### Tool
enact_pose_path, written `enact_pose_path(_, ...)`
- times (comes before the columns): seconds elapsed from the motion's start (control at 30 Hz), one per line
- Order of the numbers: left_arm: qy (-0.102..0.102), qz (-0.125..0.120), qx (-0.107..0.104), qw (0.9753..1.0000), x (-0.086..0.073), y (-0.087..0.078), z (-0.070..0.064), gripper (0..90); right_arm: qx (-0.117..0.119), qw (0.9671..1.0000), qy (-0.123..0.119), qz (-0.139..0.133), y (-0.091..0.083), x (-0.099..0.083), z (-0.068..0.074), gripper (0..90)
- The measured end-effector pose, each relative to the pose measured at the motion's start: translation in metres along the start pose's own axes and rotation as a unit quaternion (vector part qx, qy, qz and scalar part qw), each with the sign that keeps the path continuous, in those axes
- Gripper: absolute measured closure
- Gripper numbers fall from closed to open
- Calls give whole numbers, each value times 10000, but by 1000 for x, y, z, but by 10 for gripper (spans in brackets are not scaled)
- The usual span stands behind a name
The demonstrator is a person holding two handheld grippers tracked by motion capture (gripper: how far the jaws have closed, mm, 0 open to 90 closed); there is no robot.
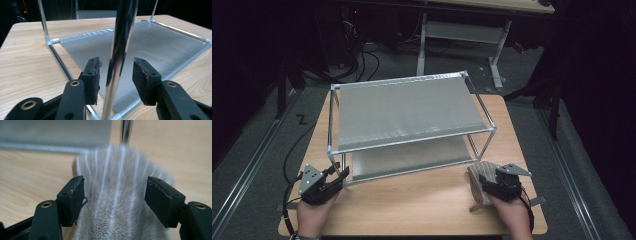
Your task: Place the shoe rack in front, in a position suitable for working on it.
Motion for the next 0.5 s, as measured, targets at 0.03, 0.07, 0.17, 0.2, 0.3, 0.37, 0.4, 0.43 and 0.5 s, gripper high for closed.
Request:
enact_pose_path(0.03, 5, 0, -15, 10000, 0, -1, 1, 581, -10, 9999, 23, 134, 4, -3, 0, 302)
enact_pose_path(0.07, 9, -11, -10, 10000, 1, -2, 1, 583, -72, 9992, 24, 381, 10, -8, 2, 279)
enact_pose_path(0.17, 32, -13, -13, 10000, 2, -3, 2, 600, -186, 9984, -62, 526, 13, -15, 3, 301)
enact_pose_path(0.2, 32, -10, -19, 10000, 2, -3, 2, 602, -148, 9981, -60, 603, 12, -15, 3, 366)
enact_pose_path(0.3, 49, -4, -8, 10000, 2, -4, 2, 612, 65, 9979, -214, 611, 11, -15, 5, 596)
enact_pose_path(0.37, 53, -15, 15, 10000, 3, -5, 1, 620, 139, 9980, -248, 557, 10, -16, 6, 644)
enact_pose_path(0.4, 53, -17, 29, 10000, 2, -5, 1, 623, 179, 9982, -283, 500, 10, -16, 5, 656)
enact_pose_path(0.43, 42, -29, 40, 10000, 2, -6, 1, 637, 209, 9986, -255, 404, 9, -18, 5, 663)
enact_pose_path(0.5, 33, -27, 64, 10000, 2, -5, 1, 651, 246, 9992, -257, 154, 6, -21, 2, 666)
Point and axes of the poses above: each handheld gripper's, and its own axes: y roughly forward along the jaws, x roughly out of its top, z roughly to its left, the point moved 3 cm from there along y, roughly forward along the jaws, and after that the axes turned 1 degree about -z, right-handed, at the moved point
